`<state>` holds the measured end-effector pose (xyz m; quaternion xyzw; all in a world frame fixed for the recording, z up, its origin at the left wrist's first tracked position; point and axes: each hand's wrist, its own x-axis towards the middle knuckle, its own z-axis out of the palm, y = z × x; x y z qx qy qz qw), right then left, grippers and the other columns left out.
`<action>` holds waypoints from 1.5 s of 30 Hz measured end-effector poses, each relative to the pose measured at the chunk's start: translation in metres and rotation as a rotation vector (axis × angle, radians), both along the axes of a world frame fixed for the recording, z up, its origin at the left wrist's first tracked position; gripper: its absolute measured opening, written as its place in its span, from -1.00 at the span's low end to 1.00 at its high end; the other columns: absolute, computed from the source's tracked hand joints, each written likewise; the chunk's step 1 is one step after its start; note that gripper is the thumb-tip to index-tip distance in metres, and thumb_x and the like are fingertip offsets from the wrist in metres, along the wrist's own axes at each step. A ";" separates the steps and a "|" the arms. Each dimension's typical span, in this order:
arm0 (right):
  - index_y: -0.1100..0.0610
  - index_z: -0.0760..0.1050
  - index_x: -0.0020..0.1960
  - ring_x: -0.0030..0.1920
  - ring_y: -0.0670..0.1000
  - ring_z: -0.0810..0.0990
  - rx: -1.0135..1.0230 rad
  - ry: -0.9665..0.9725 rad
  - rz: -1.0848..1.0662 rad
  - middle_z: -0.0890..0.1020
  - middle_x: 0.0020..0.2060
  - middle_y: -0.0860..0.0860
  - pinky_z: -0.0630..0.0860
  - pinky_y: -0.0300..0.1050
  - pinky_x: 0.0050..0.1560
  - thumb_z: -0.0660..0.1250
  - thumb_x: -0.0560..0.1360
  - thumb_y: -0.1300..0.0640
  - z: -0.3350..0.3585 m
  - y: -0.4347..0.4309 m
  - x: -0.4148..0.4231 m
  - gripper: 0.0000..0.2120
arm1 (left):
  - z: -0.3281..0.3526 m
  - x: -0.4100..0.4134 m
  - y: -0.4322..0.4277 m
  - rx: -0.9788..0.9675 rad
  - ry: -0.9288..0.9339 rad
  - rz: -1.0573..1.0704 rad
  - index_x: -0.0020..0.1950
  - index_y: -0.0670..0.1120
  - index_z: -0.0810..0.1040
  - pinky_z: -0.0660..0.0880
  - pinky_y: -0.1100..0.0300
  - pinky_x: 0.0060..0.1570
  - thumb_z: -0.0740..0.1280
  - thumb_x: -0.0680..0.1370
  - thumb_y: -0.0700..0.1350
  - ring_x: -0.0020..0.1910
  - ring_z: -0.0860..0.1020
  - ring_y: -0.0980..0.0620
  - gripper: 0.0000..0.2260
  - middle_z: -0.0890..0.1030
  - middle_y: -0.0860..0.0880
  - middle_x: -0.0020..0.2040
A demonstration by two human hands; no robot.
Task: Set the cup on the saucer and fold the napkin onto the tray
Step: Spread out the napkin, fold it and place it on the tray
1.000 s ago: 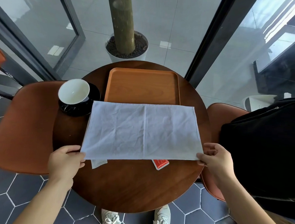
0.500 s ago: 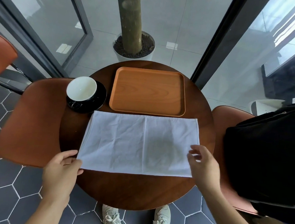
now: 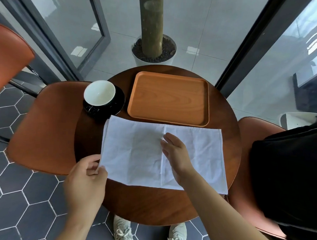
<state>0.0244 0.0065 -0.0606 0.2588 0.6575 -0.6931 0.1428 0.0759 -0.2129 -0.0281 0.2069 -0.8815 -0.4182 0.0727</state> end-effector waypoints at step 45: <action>0.23 0.62 -0.15 -0.24 0.04 0.62 0.463 0.093 0.138 0.68 -0.16 0.17 0.63 0.04 -0.18 0.47 0.46 0.13 0.033 0.137 -0.048 -0.85 | 0.004 0.020 0.208 -0.209 0.317 -0.806 -0.07 -0.10 0.71 0.63 0.19 -0.20 0.57 0.36 -0.28 -0.20 0.66 0.02 -0.81 0.71 0.00 -0.16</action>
